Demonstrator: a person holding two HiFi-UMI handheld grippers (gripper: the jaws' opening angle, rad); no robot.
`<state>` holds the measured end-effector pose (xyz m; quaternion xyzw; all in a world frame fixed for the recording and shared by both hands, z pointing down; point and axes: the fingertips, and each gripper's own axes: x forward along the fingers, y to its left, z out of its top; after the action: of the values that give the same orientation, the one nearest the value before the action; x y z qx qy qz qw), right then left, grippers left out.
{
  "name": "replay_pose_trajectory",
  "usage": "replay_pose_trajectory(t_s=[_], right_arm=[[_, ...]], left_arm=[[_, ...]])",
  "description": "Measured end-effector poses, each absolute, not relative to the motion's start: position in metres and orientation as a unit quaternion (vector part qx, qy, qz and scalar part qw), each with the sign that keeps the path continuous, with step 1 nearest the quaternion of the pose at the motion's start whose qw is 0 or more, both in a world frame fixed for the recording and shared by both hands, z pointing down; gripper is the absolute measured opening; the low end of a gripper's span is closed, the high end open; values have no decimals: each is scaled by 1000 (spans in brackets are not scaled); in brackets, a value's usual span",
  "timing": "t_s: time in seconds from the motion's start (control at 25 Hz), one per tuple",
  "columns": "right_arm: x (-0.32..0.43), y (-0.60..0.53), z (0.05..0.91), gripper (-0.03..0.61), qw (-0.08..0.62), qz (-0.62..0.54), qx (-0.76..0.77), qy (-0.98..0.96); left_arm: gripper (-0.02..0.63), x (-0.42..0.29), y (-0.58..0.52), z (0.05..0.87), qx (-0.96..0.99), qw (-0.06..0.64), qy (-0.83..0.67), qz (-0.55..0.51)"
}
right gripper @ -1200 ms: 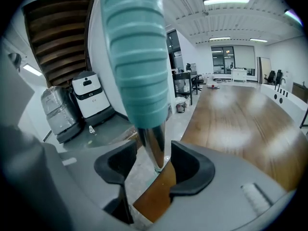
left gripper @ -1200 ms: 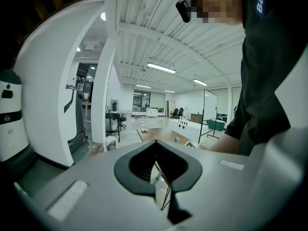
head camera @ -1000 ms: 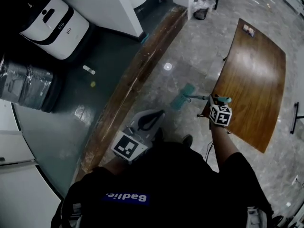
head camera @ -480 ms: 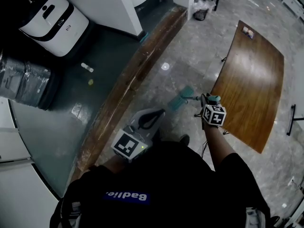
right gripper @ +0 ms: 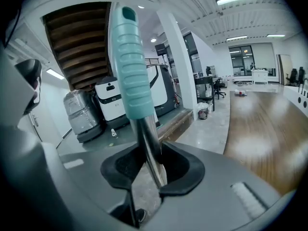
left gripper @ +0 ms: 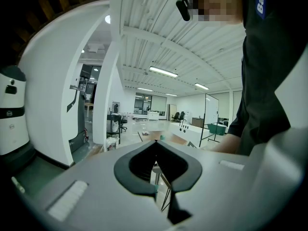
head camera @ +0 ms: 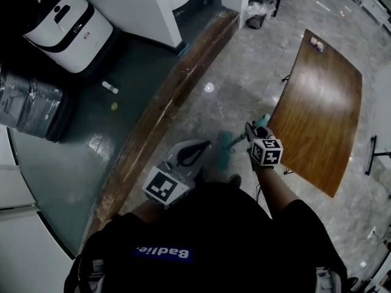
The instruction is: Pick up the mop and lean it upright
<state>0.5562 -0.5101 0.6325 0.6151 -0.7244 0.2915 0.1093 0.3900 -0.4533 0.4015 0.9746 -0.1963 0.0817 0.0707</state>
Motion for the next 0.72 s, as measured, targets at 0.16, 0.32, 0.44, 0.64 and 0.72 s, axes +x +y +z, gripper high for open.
replay_pose_trajectory(t_s=[0.16, 0.32, 0.44, 0.64, 0.72], right_arm=[[529, -502, 616, 110, 104, 288, 593, -745], [508, -497, 584, 109, 89, 277, 578, -762], [498, -488, 578, 109, 84, 272, 564, -775], [483, -483, 551, 110, 72, 253, 550, -792], [480, -483, 539, 110, 67, 244, 546, -798]], left_arm=[[18, 388, -454, 402, 975, 73, -195, 75], [18, 390, -455, 400, 976, 75, -192, 70], [18, 391, -455, 400, 977, 75, -187, 66], [18, 393, -457, 399, 979, 71, -183, 59], [18, 394, -458, 398, 979, 65, -183, 56]])
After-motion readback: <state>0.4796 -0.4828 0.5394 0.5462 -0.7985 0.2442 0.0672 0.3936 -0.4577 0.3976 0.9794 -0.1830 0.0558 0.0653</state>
